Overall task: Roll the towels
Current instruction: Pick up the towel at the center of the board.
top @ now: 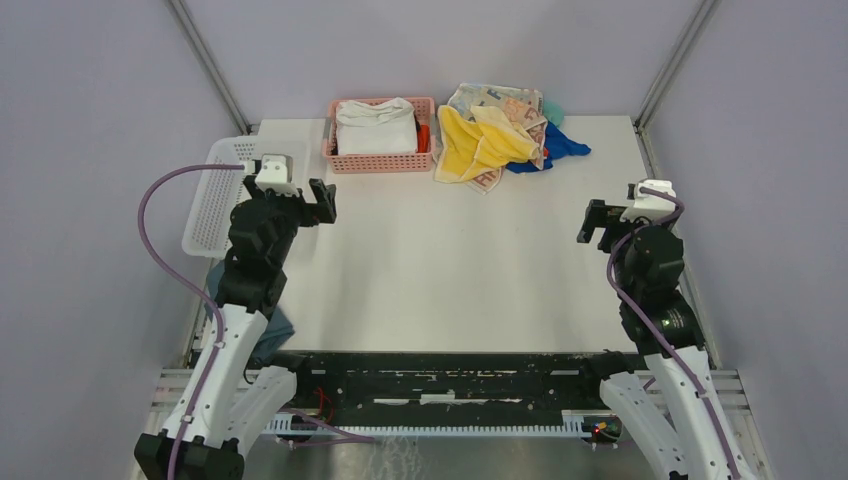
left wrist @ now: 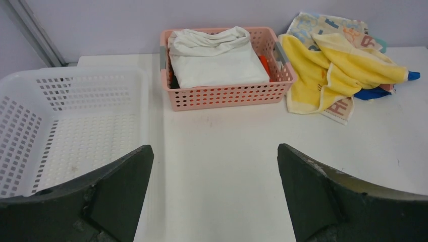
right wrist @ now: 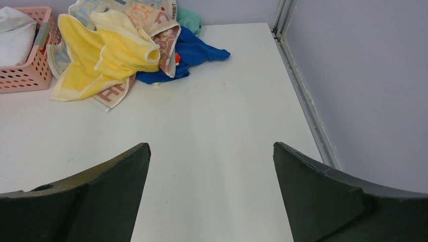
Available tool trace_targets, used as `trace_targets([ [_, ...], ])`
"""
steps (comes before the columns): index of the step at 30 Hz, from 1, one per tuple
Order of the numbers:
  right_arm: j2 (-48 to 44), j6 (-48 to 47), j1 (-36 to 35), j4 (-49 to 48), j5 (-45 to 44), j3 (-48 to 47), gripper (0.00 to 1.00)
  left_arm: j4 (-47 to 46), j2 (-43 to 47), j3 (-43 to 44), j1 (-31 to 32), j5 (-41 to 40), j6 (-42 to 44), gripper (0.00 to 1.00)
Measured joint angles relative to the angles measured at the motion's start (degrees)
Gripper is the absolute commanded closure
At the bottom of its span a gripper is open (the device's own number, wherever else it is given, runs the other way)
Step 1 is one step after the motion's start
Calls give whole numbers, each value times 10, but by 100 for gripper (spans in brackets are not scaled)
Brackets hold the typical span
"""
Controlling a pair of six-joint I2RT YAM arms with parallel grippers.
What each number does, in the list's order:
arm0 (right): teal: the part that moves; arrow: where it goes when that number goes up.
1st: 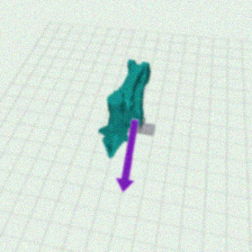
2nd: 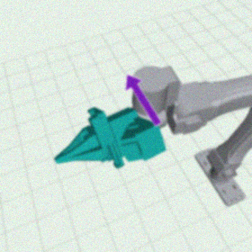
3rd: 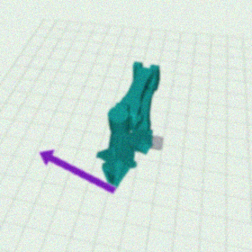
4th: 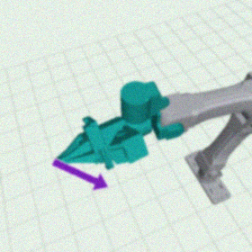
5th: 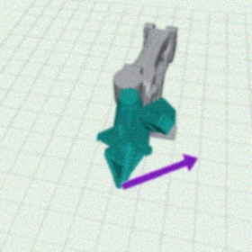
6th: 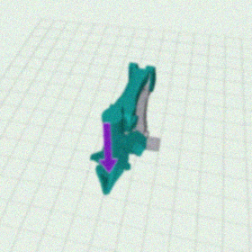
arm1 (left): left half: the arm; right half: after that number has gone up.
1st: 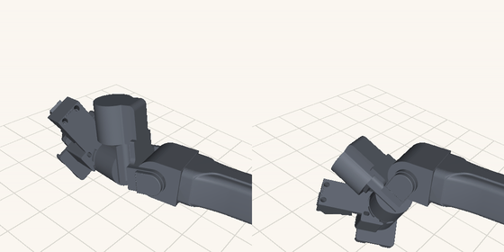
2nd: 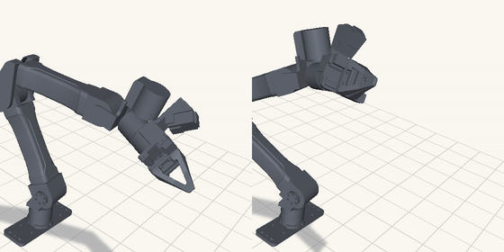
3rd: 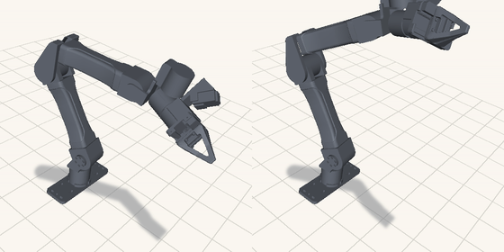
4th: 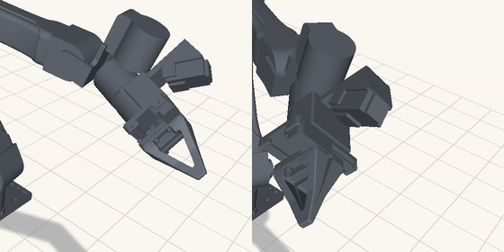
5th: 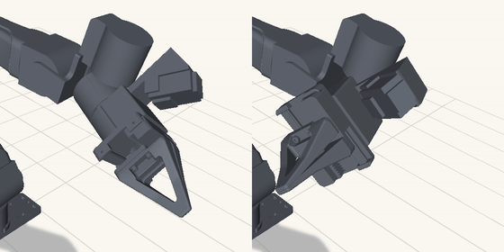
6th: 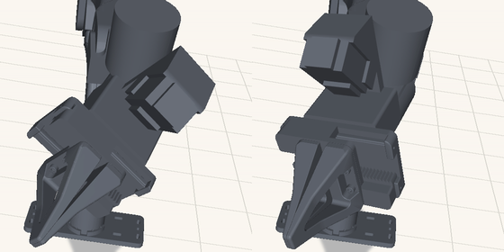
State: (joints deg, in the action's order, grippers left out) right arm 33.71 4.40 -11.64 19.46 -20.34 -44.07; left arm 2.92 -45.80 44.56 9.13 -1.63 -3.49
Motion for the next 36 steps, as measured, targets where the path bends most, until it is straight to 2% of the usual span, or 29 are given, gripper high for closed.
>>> trace_targets([
  [8,7,0,0,4,4,-7,0,-1,16,-5,4,2,0,1],
  [18,92,7,0,-3,24,-40,0,4,47,-7,6,2,-1,1],
  [24,224,19,0,-36,54,-97,0,30,71,-8,10,3,-5,1],
  [29,381,18,0,-68,94,-169,0,37,97,-30,12,2,-30,1],
  [36,569,-2,0,-105,142,-278,2,47,79,-42,20,1,-51,1],
])
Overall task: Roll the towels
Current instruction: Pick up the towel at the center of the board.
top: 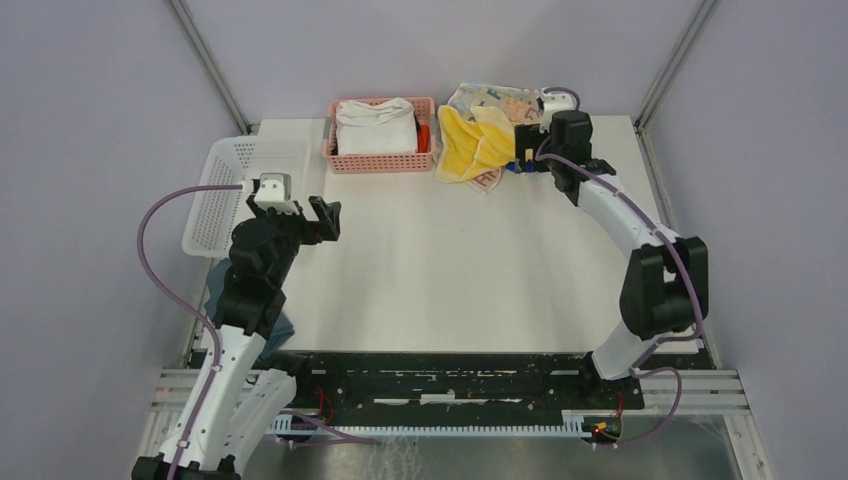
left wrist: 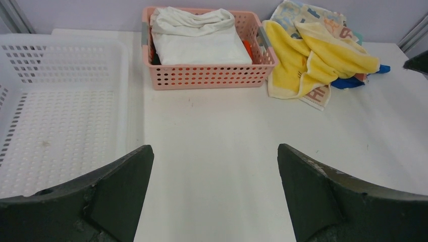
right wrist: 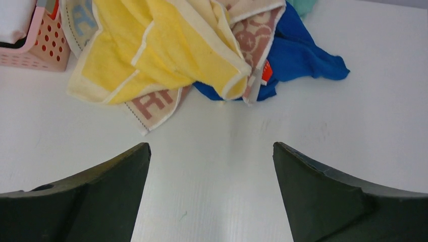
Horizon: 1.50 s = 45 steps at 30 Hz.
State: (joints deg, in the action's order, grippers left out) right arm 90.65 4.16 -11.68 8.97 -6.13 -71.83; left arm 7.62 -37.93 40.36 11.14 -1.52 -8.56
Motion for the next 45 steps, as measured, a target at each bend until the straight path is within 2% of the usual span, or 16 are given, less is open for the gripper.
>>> trace_targets([
  [9,203,-10,7,-11,11,-174,14,24,-80,9,4,-3,-30,1],
  [15,286,-5,25,-7,22,-240,31,48,-149,44,4,10,-35,1],
  [19,316,-2,31,-2,36,-259,49,61,-195,64,5,32,-38,0],
  [22,323,-1,31,3,47,-261,76,76,-240,88,5,51,-41,2],
  [24,323,0,31,6,51,-261,90,87,-271,107,5,64,-42,3],
  [26,322,-4,31,8,52,-261,99,96,-295,122,5,75,-42,5],
  [29,308,-12,30,20,47,-255,100,108,-318,139,5,89,-45,7],
  [32,256,-28,30,39,29,-240,100,121,-338,160,6,105,-55,8],
  [39,58,-80,29,78,-66,-209,100,127,-368,187,25,129,-68,9],
  [45,-70,-109,24,112,-93,-209,99,134,-393,198,44,143,-85,9],
])
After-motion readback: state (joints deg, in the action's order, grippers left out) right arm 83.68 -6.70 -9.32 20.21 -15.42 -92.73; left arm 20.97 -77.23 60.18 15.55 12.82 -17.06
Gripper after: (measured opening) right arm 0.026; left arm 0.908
